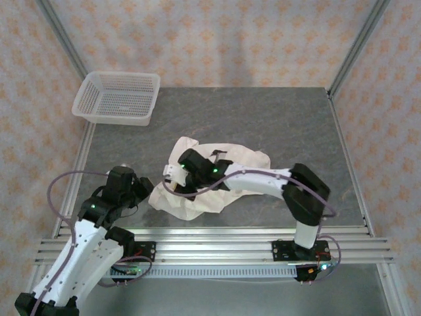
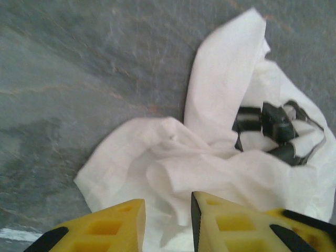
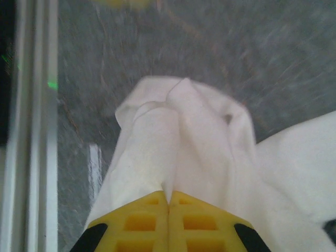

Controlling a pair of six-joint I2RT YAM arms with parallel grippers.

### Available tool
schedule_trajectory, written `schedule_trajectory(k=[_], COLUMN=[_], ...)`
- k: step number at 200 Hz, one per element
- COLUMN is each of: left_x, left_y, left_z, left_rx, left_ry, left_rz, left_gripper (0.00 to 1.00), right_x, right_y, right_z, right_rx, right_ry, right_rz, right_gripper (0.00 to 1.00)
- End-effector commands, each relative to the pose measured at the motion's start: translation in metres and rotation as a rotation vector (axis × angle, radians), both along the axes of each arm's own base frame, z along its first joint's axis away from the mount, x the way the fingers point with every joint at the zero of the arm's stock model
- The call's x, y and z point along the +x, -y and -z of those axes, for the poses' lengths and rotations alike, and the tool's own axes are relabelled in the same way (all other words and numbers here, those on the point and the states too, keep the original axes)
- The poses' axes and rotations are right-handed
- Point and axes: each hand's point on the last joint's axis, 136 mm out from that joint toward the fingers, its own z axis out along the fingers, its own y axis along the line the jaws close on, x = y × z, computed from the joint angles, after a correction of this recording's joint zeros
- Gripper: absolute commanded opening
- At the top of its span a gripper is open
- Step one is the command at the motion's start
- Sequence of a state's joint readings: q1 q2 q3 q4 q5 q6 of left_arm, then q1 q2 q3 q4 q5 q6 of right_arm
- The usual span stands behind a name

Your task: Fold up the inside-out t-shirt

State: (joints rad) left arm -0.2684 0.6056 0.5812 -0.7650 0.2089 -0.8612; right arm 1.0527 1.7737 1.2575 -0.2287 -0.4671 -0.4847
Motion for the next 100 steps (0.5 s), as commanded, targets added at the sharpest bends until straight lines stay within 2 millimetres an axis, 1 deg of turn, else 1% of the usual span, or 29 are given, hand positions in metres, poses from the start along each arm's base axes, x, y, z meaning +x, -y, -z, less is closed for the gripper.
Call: schedule_trajectory(k=[1, 25, 37, 50, 69, 85, 100], left_x=[0.006, 0.015, 0.021, 0.024, 0.025, 0.027, 0.024], left_y=[0.035, 0.064, 0.071, 0.069, 0.057, 0.058, 0.057], left_z=[-0.007, -0.017, -0.022, -0.023, -0.023, -0.026, -0.023], left_rx=[-0.14, -0.306, -0.361, -0.353, -0.298, -0.314, -0.306], left_ry=[0.004, 0.006, 0.005, 0.001, 0.011, 0.038, 0.027], left_rz=[0.135, 0.187, 0.185, 0.162, 0.118, 0.115, 0.122], left_gripper=[0.33, 0.35, 0.36, 0.37, 0.37, 0.37, 0.38], right_x=[0.004, 0.003, 0.001, 0.0, -0.003, -0.005, -0.006], right_y=[0.001, 0.01, 0.013, 0.015, 0.016, 0.016, 0.017], right_z=[-0.034, -0.039, -0.041, -0.042, -0.041, -0.039, -0.039], right_rx=[0.125, 0.165, 0.184, 0.198, 0.193, 0.186, 0.188], right_ry=[0.059, 0.08, 0.091, 0.1, 0.095, 0.087, 0.085], right_rz=[0.037, 0.065, 0.065, 0.064, 0.053, 0.042, 0.038], right_gripper=[0.01, 0.02, 0.02, 0.02, 0.02, 0.02, 0.02])
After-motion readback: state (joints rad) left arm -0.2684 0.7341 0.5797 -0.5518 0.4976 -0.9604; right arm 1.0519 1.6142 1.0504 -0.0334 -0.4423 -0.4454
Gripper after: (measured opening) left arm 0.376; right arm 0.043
